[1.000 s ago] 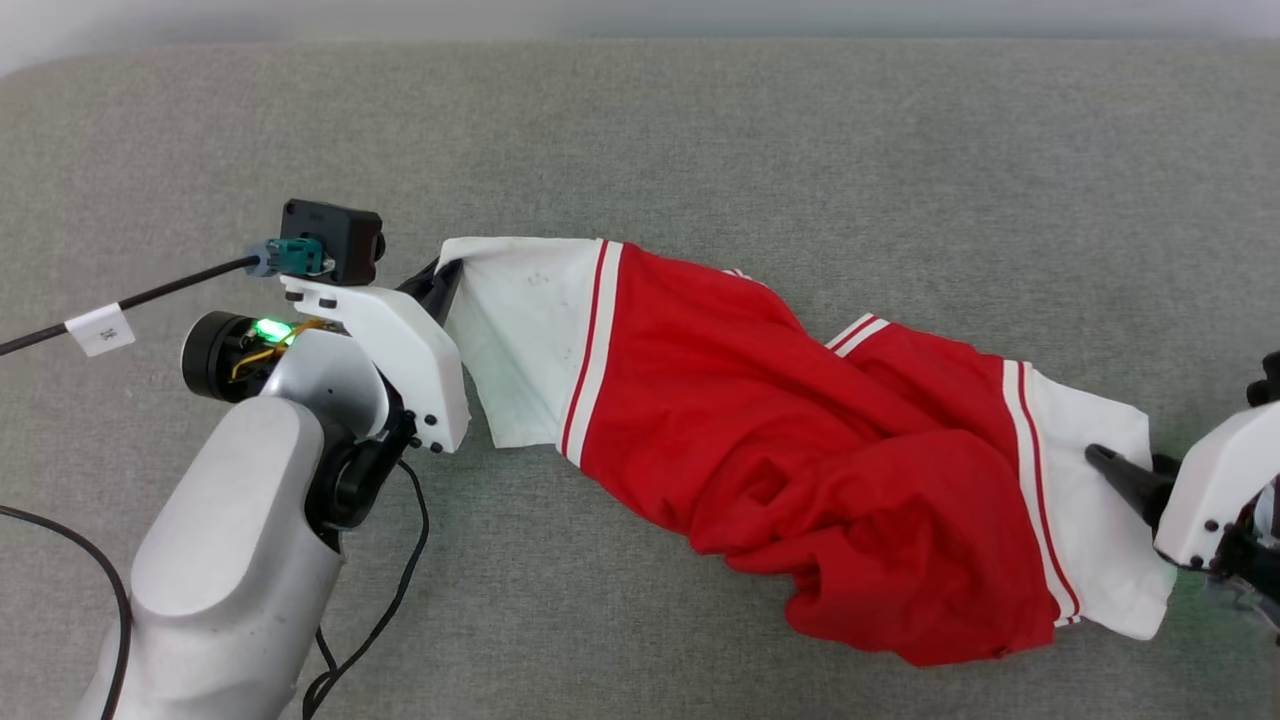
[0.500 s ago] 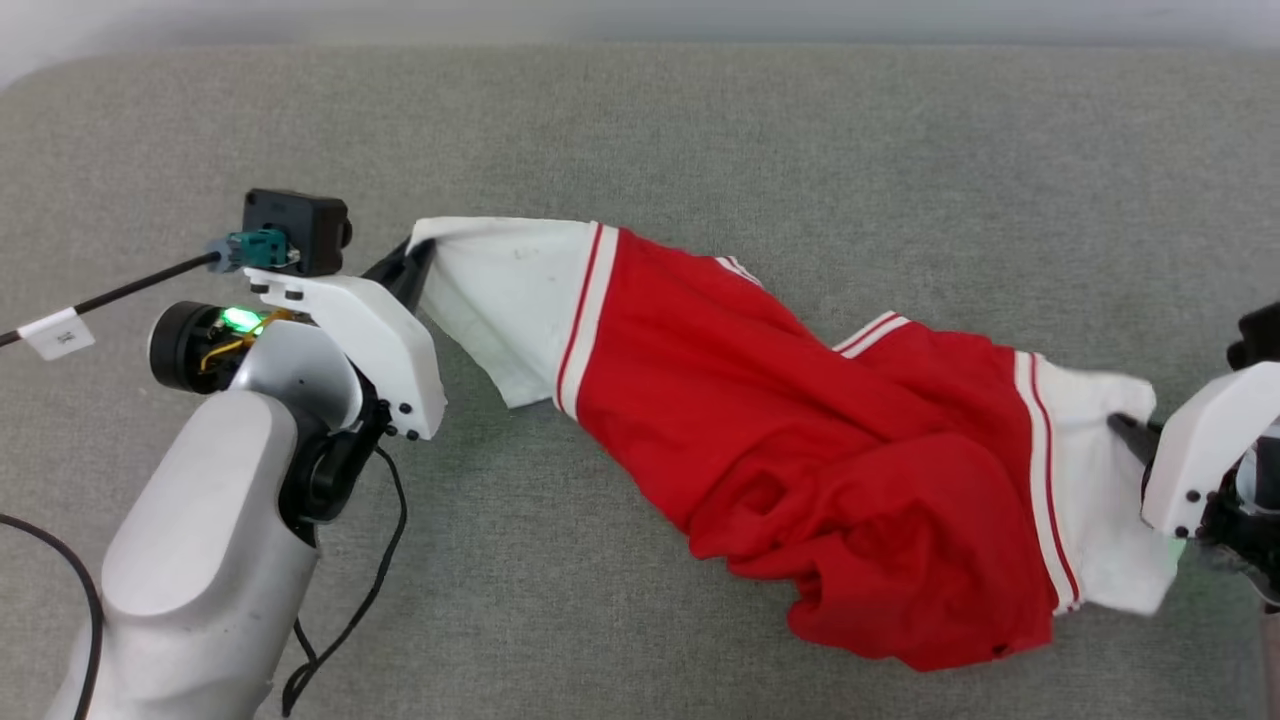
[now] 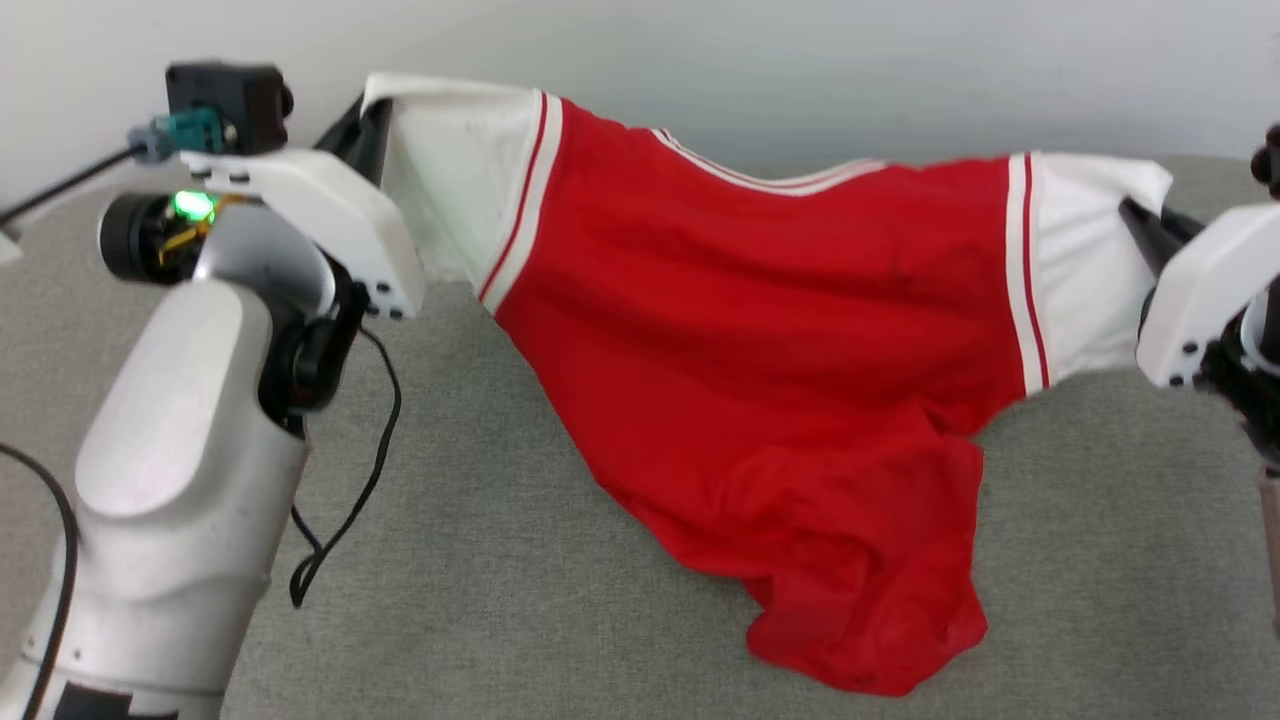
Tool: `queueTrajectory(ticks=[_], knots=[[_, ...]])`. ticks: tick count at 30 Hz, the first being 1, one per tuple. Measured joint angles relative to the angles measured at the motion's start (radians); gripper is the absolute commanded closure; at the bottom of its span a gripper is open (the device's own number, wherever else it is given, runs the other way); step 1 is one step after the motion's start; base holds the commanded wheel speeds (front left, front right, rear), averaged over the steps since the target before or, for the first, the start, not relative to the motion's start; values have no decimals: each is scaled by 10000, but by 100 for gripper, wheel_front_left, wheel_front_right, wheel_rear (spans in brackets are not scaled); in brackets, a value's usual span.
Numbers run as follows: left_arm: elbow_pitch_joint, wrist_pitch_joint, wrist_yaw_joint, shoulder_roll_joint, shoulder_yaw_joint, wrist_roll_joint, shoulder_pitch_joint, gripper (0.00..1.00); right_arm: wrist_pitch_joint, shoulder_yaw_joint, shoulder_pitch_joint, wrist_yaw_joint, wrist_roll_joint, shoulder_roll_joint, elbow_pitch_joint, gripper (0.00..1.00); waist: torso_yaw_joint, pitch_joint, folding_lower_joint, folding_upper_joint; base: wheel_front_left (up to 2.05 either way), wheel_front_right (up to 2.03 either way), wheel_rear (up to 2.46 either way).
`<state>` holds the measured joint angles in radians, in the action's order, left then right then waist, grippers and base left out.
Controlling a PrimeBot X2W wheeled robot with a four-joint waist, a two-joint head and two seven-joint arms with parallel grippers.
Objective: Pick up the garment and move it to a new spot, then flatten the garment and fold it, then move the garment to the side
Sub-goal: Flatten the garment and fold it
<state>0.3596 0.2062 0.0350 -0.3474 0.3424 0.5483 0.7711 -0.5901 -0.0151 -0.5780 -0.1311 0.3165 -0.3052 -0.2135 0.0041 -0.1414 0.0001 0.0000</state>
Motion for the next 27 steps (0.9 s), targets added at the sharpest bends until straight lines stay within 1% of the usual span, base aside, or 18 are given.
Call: queueTrajectory(ticks=[5, 11, 12, 14, 19, 24, 27], knots=[[780, -178, -136, 190, -40, -25, 1401, 100, 240, 483, -1388, 0, 127, -81, -696, 100, -165, 234, 0, 0, 0, 0, 0], [2109, -1007, -253, 435, -201, -255, 3443, 100, 830, 876, -3315, 0, 222, -217, -1749, 100, -234, -179, -1, 0, 0, 0, 0], [2301, -1225, -272, 479, -242, -255, 3773, 100, 936, 842, -3639, 0, 320, -188, -1937, 100, -255, -278, -1, 0, 0, 0, 0], [2738, -1480, -278, 493, -228, -420, 4539, 100, 1145, 922, -4346, 0, 161, -268, -2219, 100, -291, -524, -1, 0, 0, 0, 0], [3461, -2205, -324, 468, -284, -685, 6262, 100, 1866, 1080, -6114, 0, -128, -190, -2688, 100, -406, -1300, 0, 0, 0, 0, 0], [4013, -3016, -449, 382, -376, -871, 7809, 100, 2961, 1032, -7818, 0, -554, -163, -3124, 100, -517, -2161, 0, 0, 0, 0, 0], [4195, -3363, -617, 343, -360, -968, 8655, 100, 3595, 966, -8731, 0, -677, -136, -3394, 100, -564, -2650, 0, 0, 0, 0, 0]])
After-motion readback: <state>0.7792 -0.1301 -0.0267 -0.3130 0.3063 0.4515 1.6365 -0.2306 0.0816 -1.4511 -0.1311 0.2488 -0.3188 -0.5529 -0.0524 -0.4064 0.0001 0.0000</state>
